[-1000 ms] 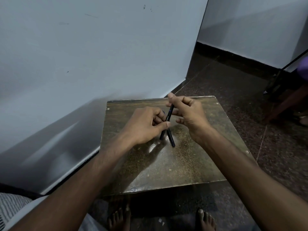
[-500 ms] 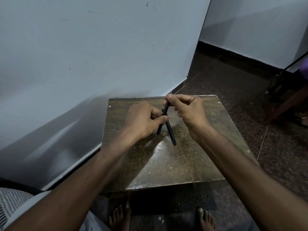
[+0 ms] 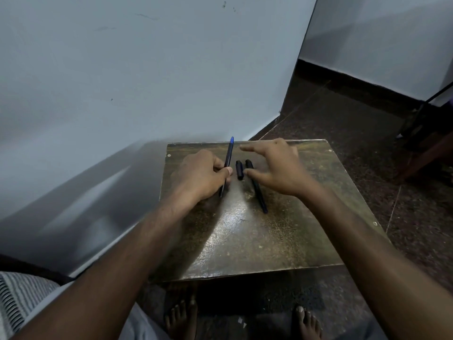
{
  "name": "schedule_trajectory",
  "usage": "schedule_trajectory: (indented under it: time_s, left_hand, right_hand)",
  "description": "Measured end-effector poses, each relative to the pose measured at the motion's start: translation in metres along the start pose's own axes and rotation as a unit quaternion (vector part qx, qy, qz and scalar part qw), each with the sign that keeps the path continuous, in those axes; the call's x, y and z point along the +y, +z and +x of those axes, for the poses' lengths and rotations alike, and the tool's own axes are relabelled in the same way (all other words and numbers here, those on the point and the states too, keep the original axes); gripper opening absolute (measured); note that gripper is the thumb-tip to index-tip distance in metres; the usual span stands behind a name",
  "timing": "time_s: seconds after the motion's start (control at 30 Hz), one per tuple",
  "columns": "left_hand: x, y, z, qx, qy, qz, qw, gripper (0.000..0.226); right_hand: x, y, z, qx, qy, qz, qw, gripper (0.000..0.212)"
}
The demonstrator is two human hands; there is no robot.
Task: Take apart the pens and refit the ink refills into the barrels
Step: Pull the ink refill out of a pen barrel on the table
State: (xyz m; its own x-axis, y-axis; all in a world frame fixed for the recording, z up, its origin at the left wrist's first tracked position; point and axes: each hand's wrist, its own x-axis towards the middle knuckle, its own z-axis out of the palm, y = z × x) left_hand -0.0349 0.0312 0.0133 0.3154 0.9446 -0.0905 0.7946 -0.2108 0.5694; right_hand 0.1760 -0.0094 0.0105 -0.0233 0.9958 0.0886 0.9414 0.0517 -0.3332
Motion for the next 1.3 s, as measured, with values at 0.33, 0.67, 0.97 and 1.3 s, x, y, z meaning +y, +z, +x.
schedule_trajectory:
  time_s: [0.33,0.67,0.97,1.3]
  left_hand:
    - [0.003,-0.005,-0.005,0.027,-0.003,0.043,0.999,0.024]
    - [0.004,0.001,-0.002,0.042,0.099,0.044,0.993,0.023]
    - [0.010,0.009,-0.002,0.037,0.146,0.061,0.987,0.016]
    - [0.009,0.010,-0.002,0.026,0.152,0.063,0.986,0.017]
  right_hand:
    - [-0.003,0.011,0.008,-0.053,-0.053,-0.041,0.996,0.058]
    - [0.012,-0.007,0.003,0.144,0.066,0.398,0.904,0.042]
    - [0.029,-0.024,-0.014,0.201,0.079,0.429,0.877,0.037]
    - [0.025,-0.026,-0.016,0.184,0.085,0.375,0.905,0.036]
